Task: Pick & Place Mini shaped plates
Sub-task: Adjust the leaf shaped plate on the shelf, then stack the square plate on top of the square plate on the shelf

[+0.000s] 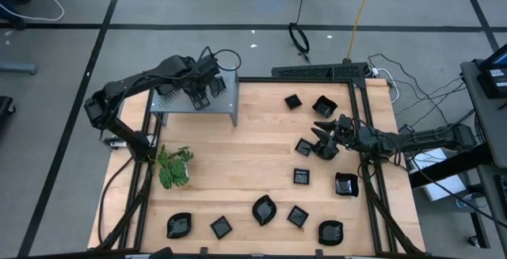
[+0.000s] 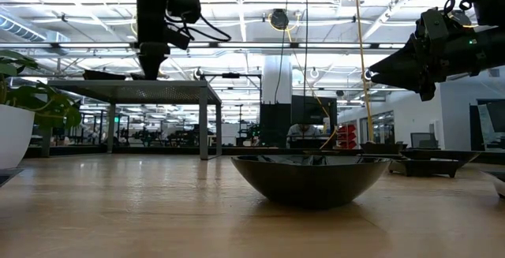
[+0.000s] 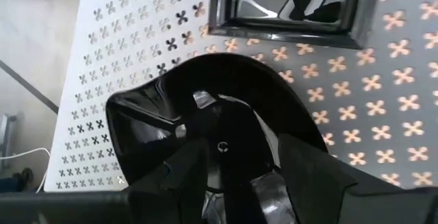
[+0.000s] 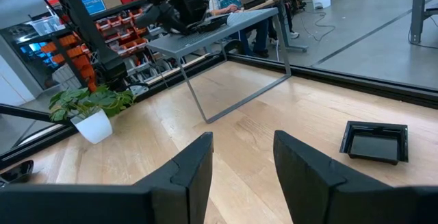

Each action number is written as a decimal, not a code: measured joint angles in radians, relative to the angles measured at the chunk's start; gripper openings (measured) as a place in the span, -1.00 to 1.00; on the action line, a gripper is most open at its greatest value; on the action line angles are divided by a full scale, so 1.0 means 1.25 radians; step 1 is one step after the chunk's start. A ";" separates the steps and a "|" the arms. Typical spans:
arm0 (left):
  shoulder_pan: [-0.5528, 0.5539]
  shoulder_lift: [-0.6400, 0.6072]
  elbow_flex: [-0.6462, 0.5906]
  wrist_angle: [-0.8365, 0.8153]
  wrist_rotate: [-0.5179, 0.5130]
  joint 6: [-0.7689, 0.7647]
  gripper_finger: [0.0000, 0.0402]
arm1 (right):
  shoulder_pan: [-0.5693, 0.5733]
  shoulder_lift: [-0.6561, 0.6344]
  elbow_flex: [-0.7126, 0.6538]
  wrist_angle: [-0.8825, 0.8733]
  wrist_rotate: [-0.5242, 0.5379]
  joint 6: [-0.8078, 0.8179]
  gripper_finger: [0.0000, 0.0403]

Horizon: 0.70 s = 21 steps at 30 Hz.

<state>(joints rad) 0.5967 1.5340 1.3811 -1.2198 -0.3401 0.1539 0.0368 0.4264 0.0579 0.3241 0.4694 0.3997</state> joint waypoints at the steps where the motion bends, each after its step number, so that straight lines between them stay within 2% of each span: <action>1: -0.003 -0.005 0.000 0.000 0.000 0.000 -0.09 | 0.000 0.000 0.000 0.000 0.000 0.000 -0.30; 13: -0.064 -0.090 0.000 0.023 -0.022 -0.004 -0.09 | 0.000 0.000 0.000 0.000 0.000 0.000 -0.30; 17: -0.139 -0.125 0.000 0.066 -0.013 -0.048 -0.09 | 0.000 0.000 0.000 0.000 0.000 0.000 -0.30; 21: -0.240 -0.147 0.000 0.139 0.046 -0.121 -0.09 | 0.000 0.000 0.000 0.000 0.000 0.000 -0.30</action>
<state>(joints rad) 0.2969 1.3508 1.3811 -1.0461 -0.2826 0.0022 0.0368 0.4267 0.0579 0.3241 0.4694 0.3999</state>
